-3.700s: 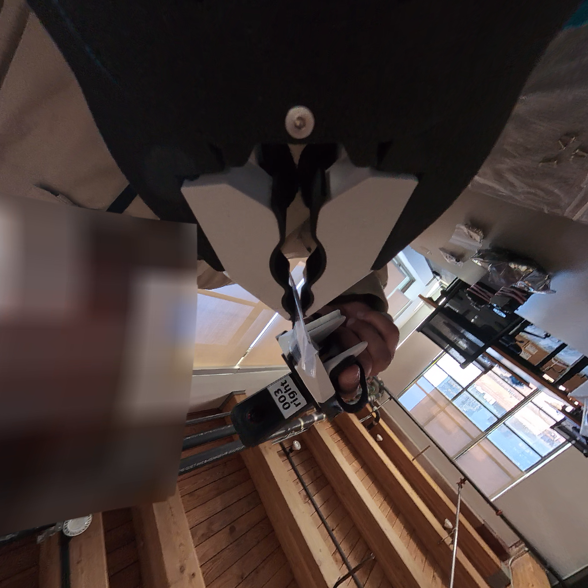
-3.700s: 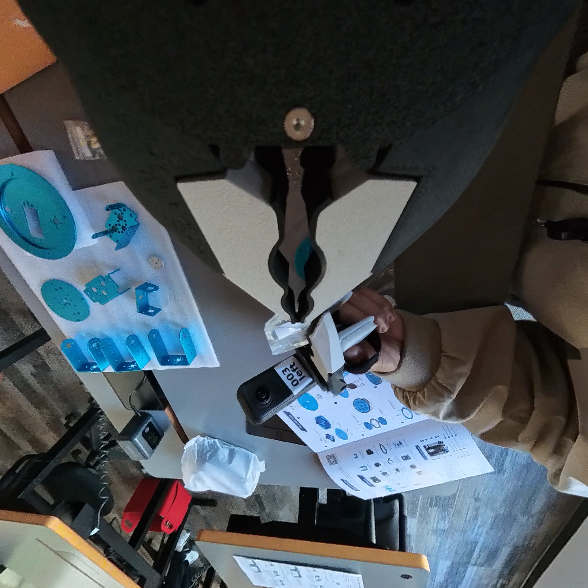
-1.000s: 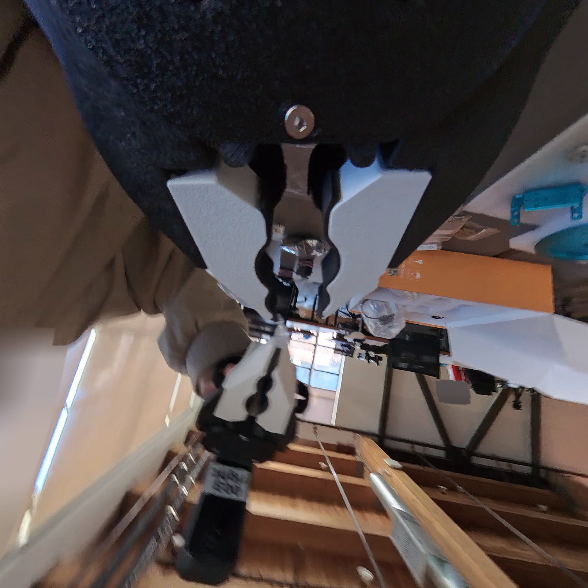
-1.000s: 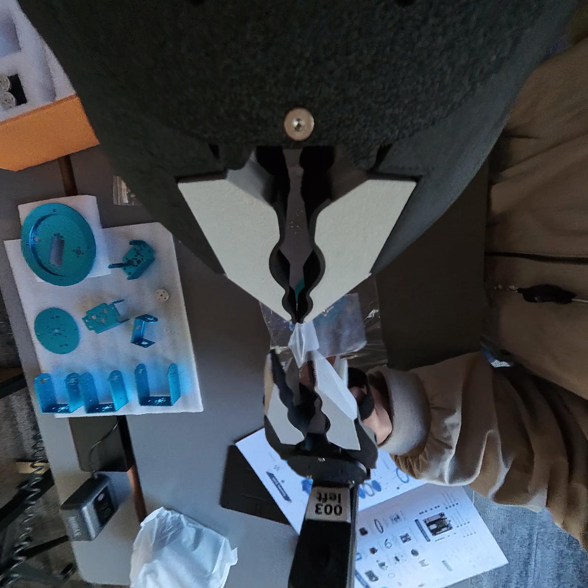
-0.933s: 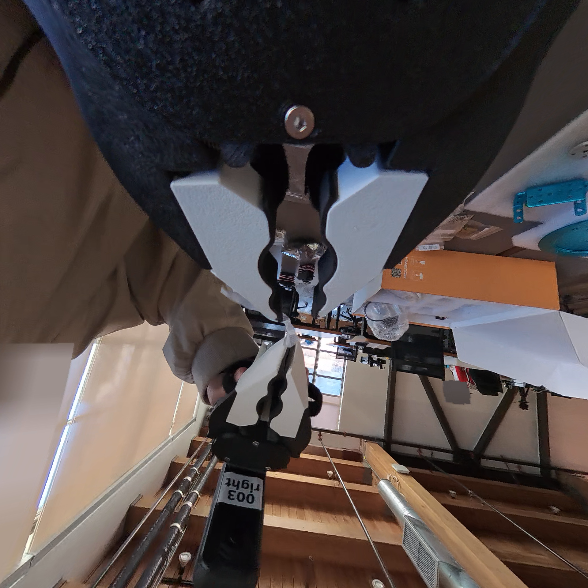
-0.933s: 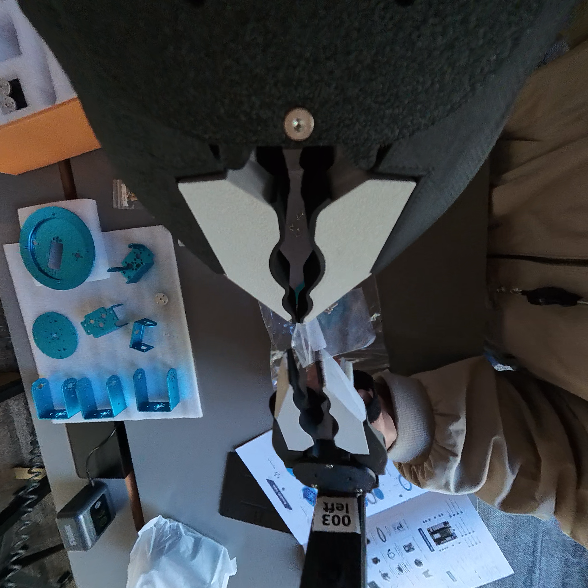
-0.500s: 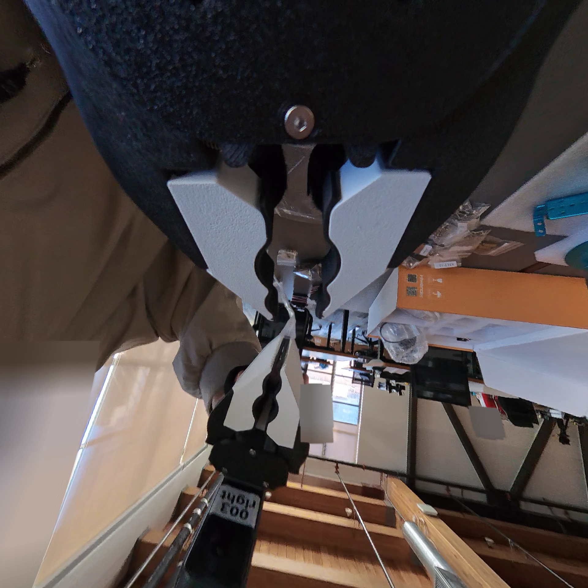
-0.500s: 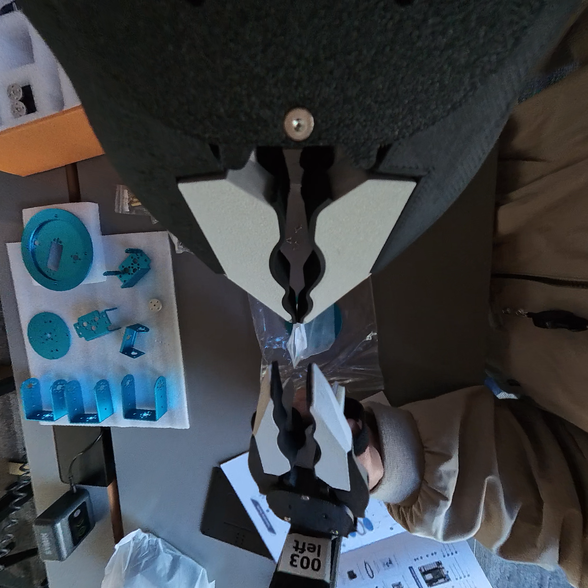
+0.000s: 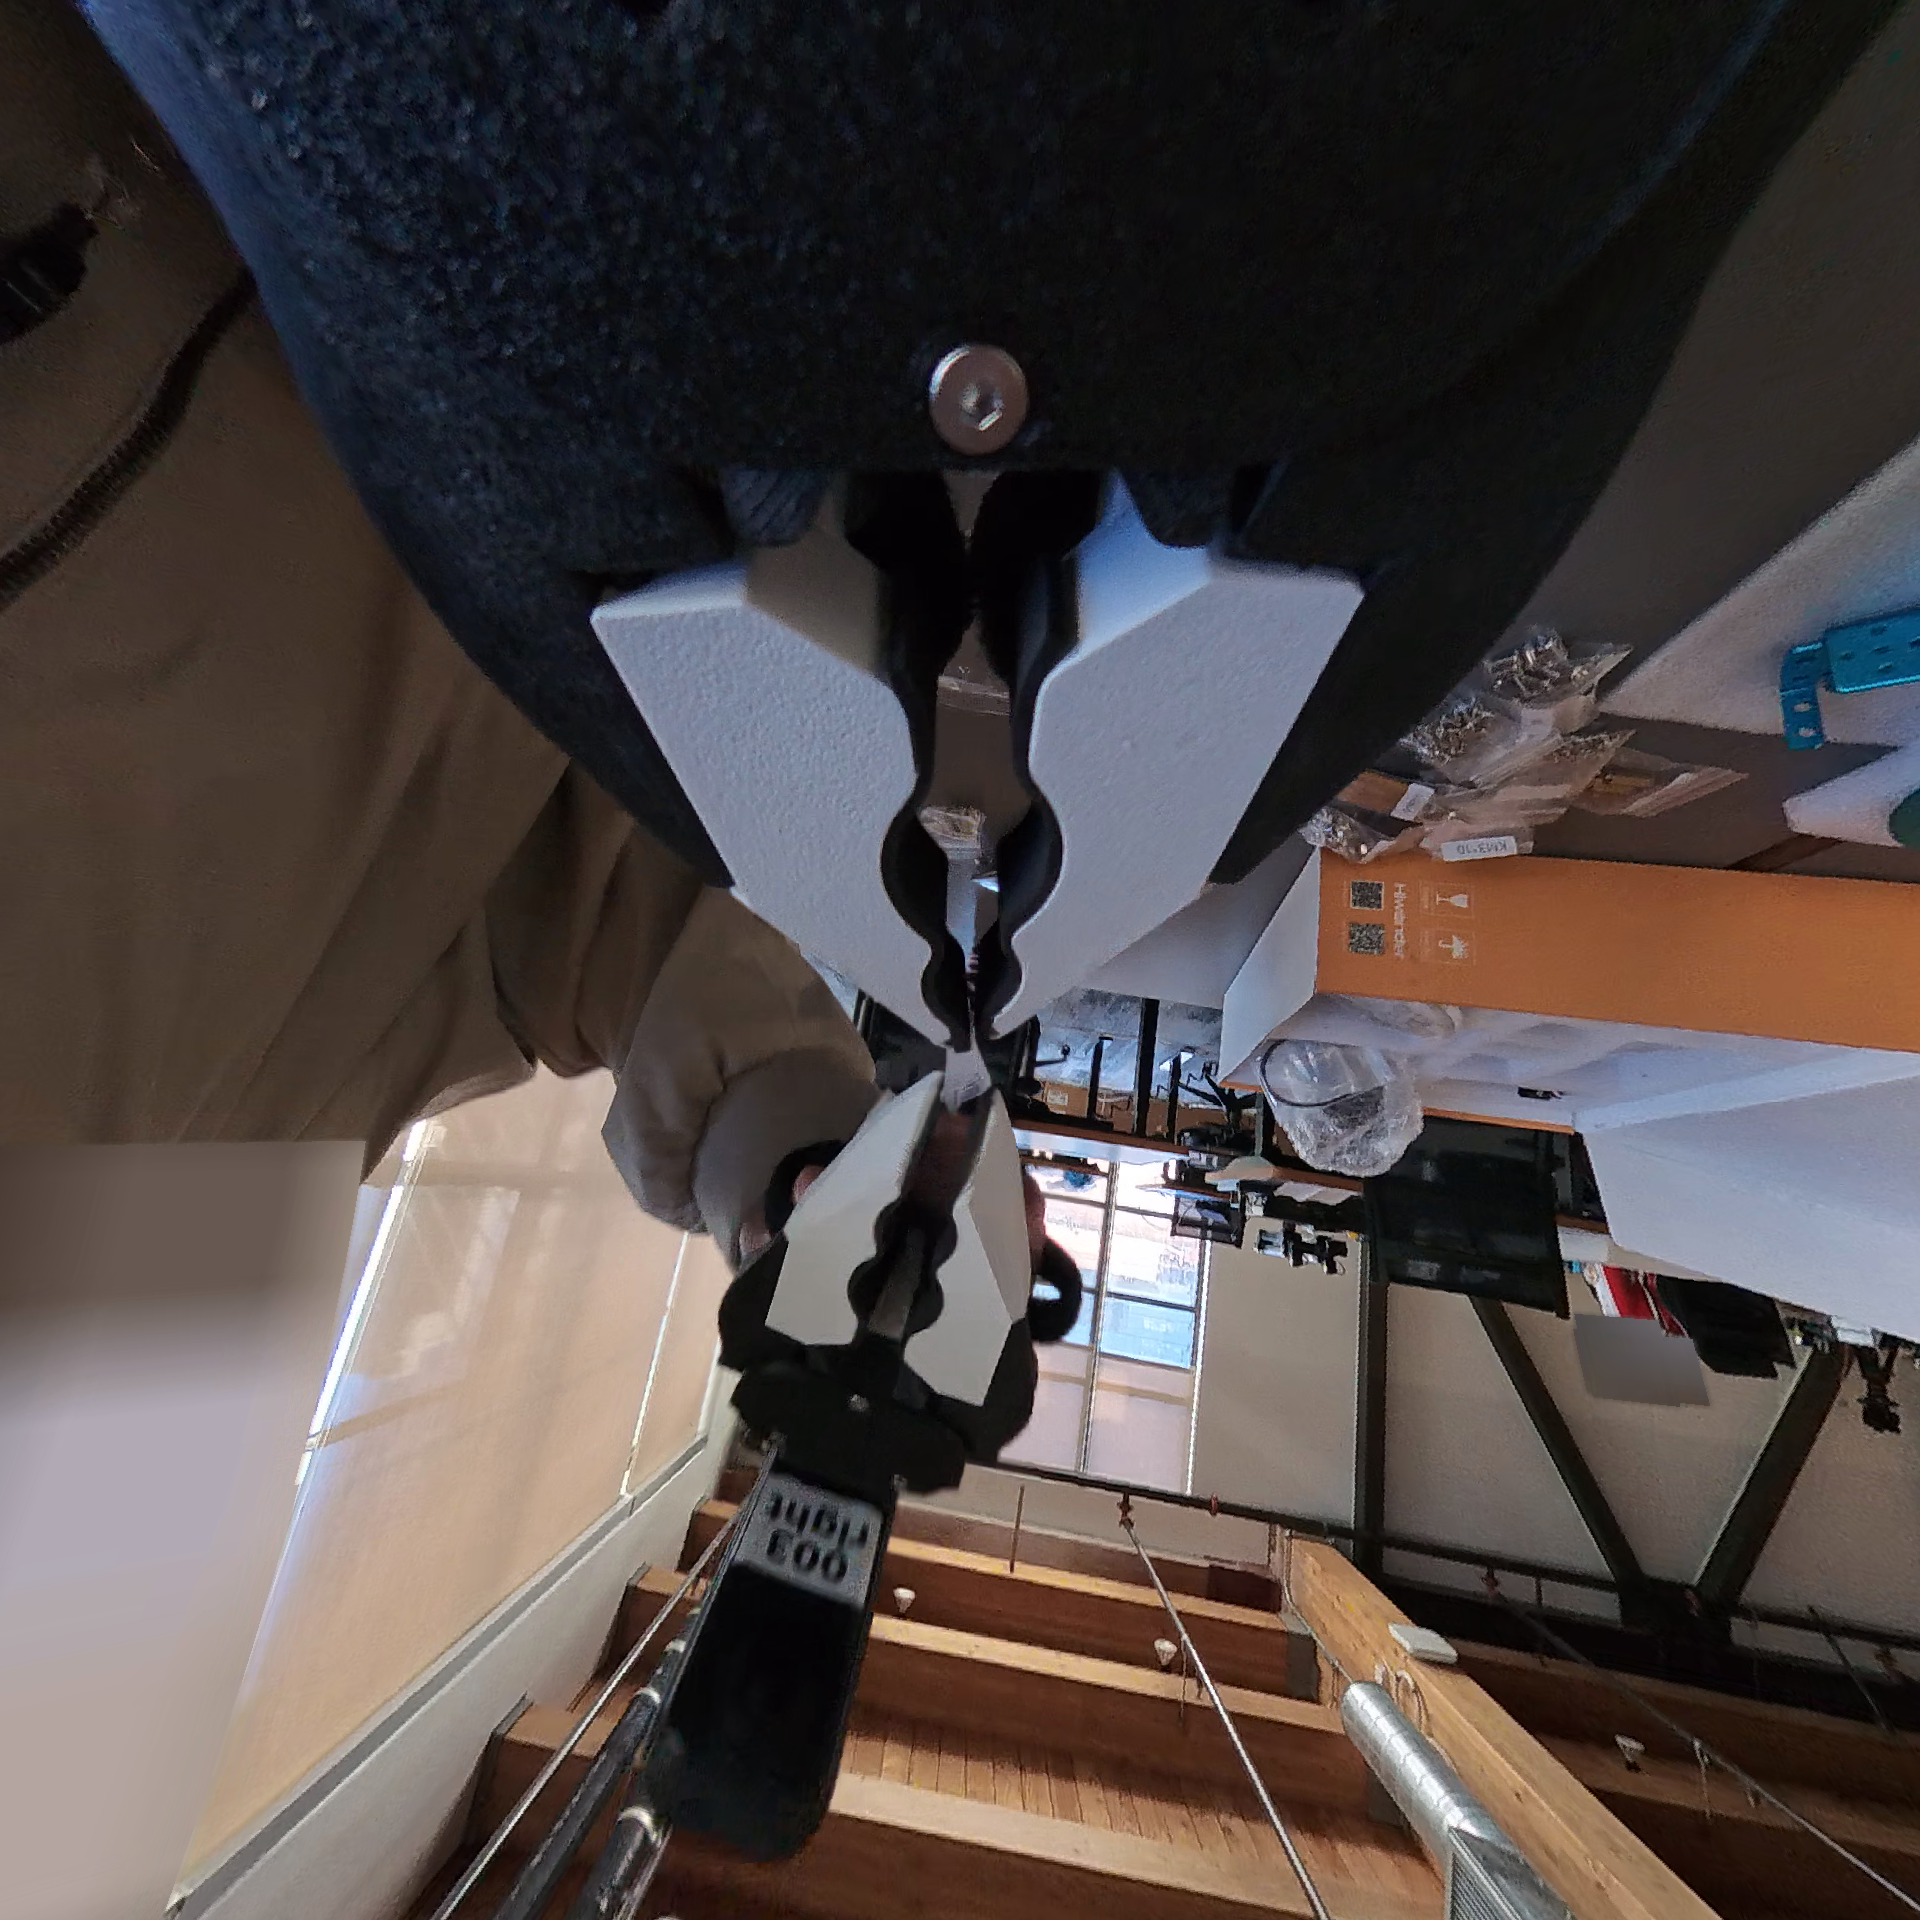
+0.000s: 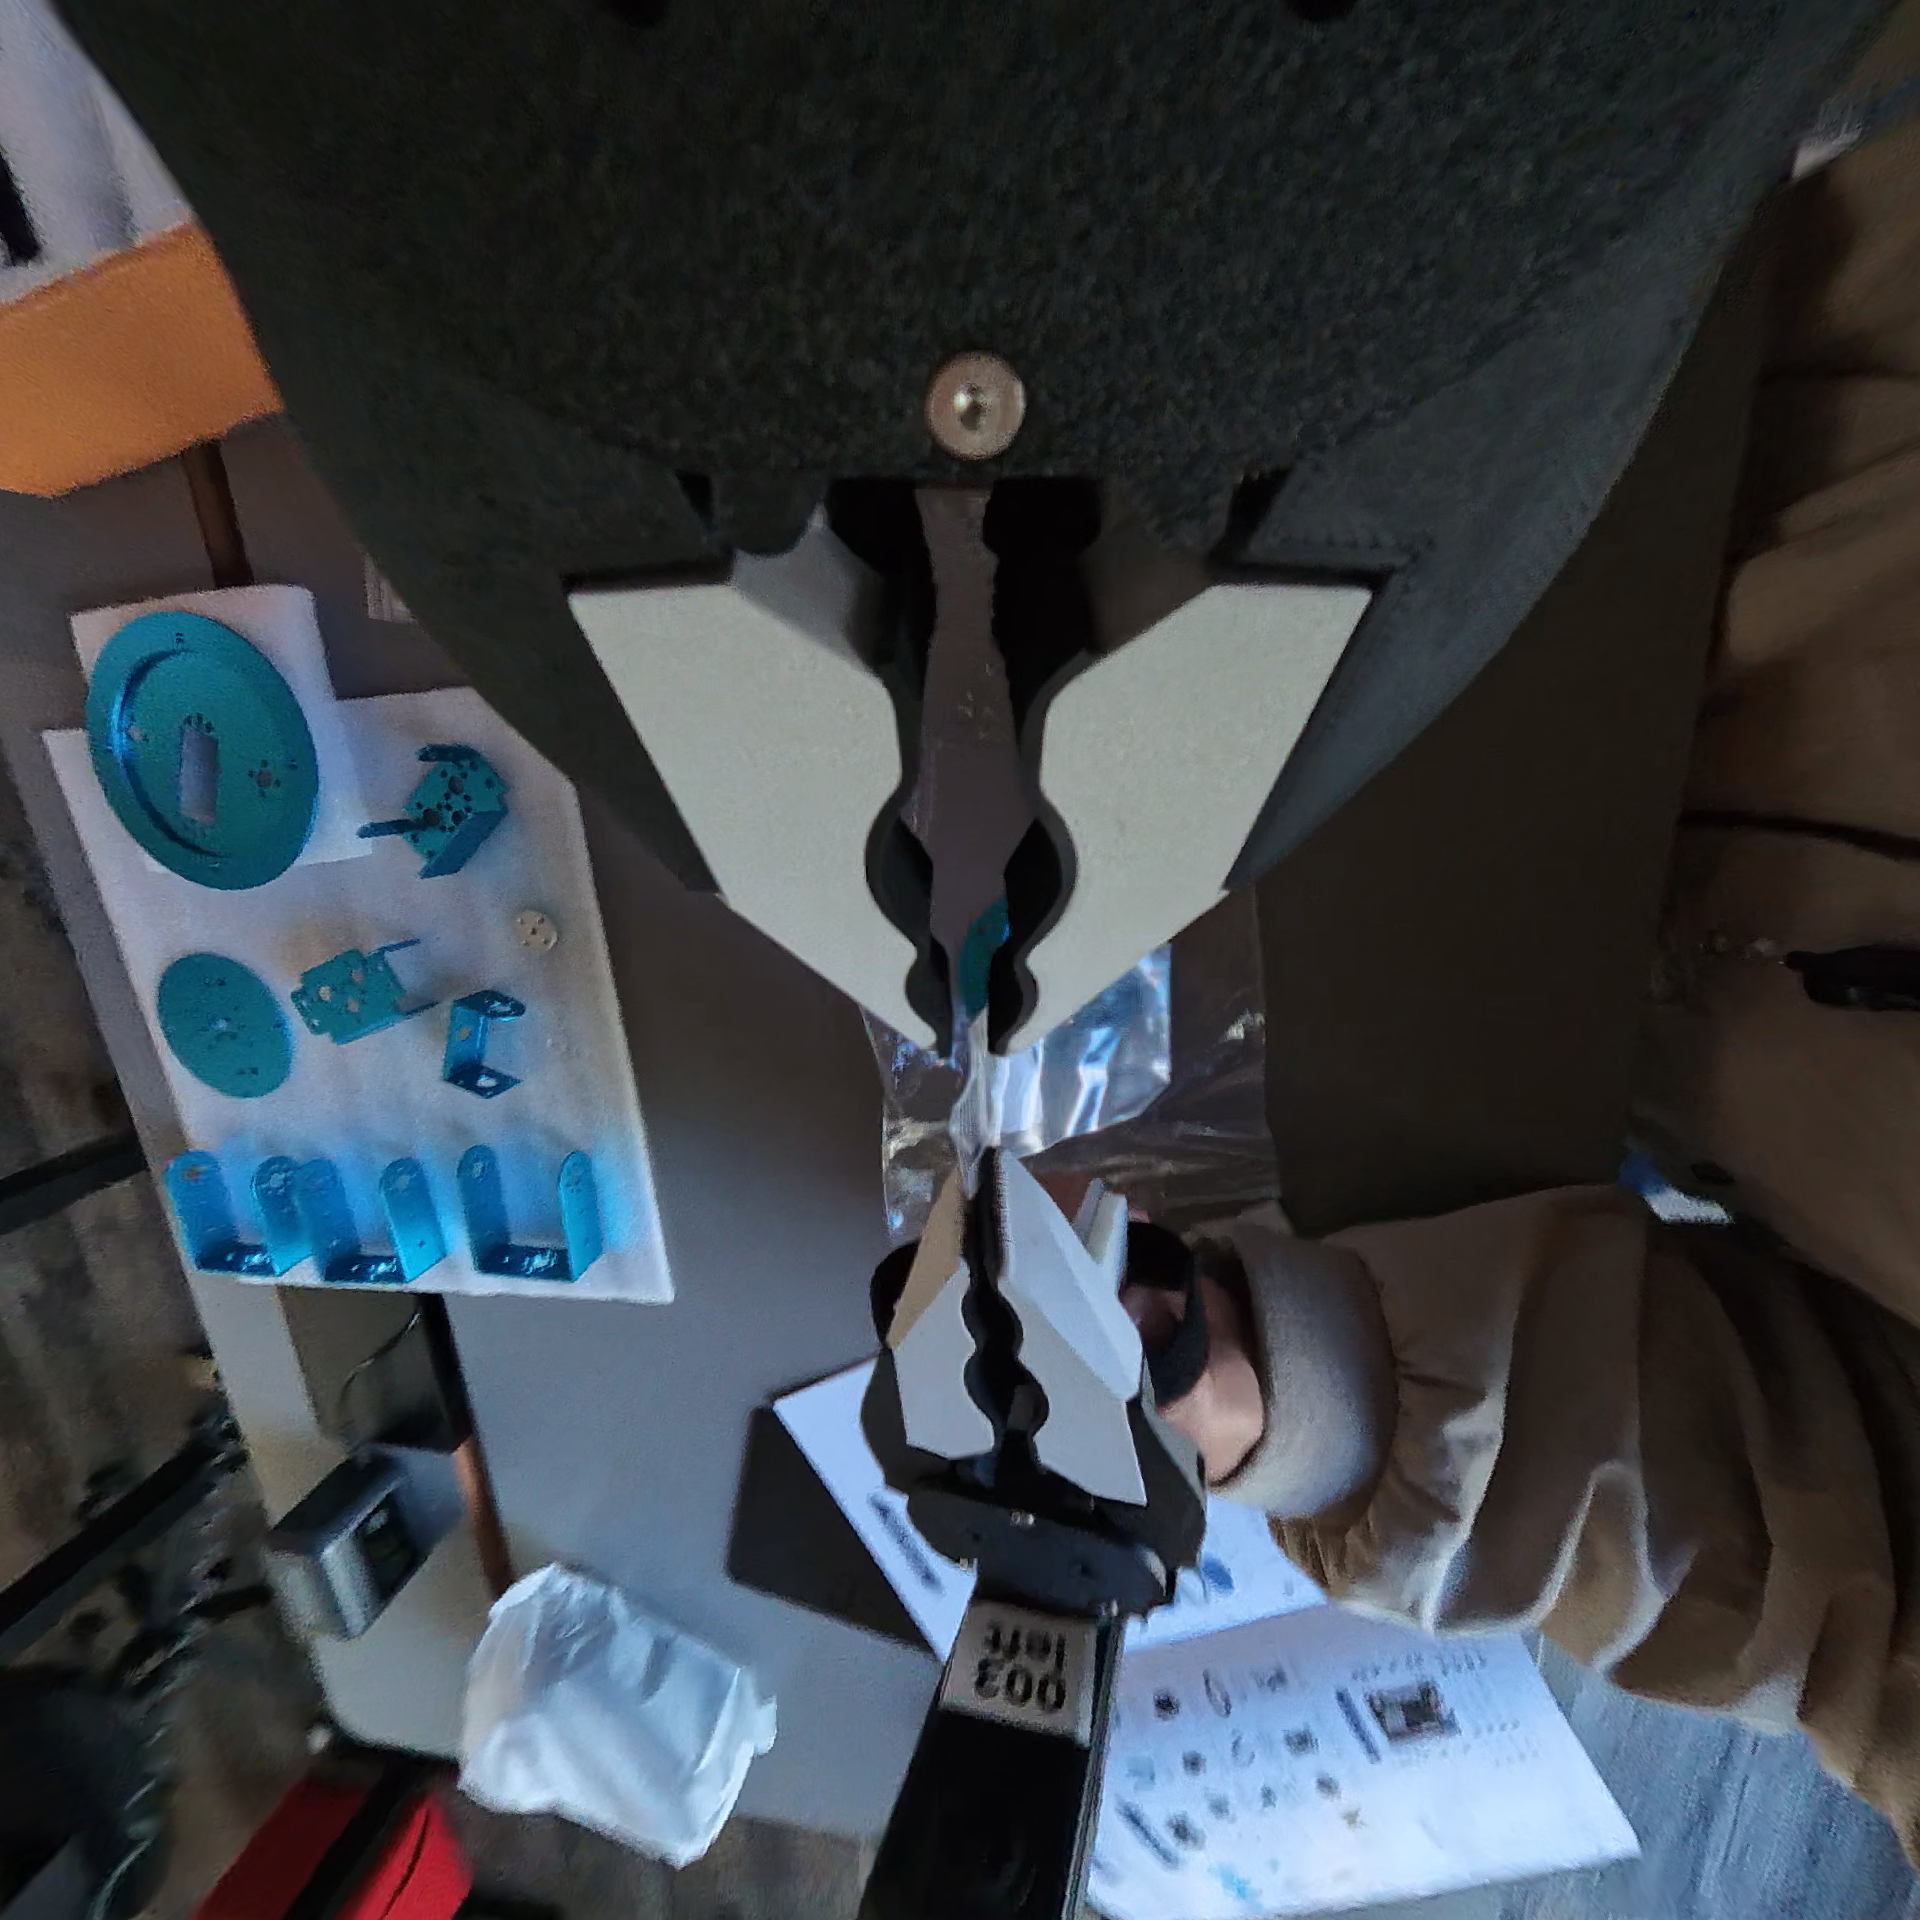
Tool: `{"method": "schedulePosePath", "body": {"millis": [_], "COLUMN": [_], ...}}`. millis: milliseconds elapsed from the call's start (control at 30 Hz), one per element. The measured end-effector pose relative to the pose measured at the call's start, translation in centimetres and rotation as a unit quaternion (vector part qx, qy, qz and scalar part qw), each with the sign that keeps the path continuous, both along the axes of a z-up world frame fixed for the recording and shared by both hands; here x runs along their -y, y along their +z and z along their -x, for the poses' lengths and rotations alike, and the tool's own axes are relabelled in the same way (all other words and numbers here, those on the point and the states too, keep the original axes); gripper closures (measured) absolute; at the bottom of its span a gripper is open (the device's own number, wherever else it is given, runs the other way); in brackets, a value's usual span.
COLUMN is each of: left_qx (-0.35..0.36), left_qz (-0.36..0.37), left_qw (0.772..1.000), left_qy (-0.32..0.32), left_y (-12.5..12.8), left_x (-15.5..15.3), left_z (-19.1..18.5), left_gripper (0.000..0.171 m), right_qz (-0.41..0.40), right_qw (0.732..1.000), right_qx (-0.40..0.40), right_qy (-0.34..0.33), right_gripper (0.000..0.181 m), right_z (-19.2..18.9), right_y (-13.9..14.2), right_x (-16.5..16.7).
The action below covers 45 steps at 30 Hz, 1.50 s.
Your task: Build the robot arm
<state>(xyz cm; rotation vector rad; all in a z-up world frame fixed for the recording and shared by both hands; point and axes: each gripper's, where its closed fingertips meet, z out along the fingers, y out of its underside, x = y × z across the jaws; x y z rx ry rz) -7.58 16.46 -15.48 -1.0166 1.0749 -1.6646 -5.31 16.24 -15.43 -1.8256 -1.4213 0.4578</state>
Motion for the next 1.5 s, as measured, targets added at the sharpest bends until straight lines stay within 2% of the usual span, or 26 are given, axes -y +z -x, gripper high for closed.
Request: {"method": "schedulePosePath", "body": {"millis": [200,400,633,933,1200,1367,1500], "left_qx": [0.016,0.011,0.005,0.012,0.004,0.014,0.028], "left_qz": [-0.006,-0.008,0.003,0.023,0.030,0.072,0.134], "left_qw": [1.000,1.000,1.000,1.000,0.999,0.997,0.991], "left_qy": [0.000,-0.001,0.007,-0.003,0.020,0.025,-0.003], "left_y": [0.5,0.3,-0.1,0.0,-0.1,0.1,0.5], "left_x": [0.2,0.3,-0.2,-0.2,-1.0,-1.6,-2.2], "left_z": [0.3,0.1,-0.1,-0.1,-0.3,-0.5,0.0], "left_gripper": [0.171,0.171,0.171,0.171,0.171,0.171,0.171], "right_qz": [0.013,0.051,0.058,0.050,0.046,0.023,-0.009], "right_qw": [0.983,0.967,0.961,0.969,0.968,0.968,0.974], "right_qx": [-0.182,-0.250,-0.269,-0.242,-0.248,-0.248,-0.227], "right_qy": [-0.002,0.013,0.010,-0.007,-0.004,0.007,-0.011], "right_gripper": [0.174,0.180,0.181,0.181,0.181,0.181,0.181], "right_z": [-0.2,0.2,0.2,0.0,0.0,0.9,0.9], "right_y": [0.5,0.0,0.1,-0.7,-0.5,-0.5,-0.6], "right_x": [0.5,0.7,0.3,-0.2,-0.2,0.2,-0.5]}}
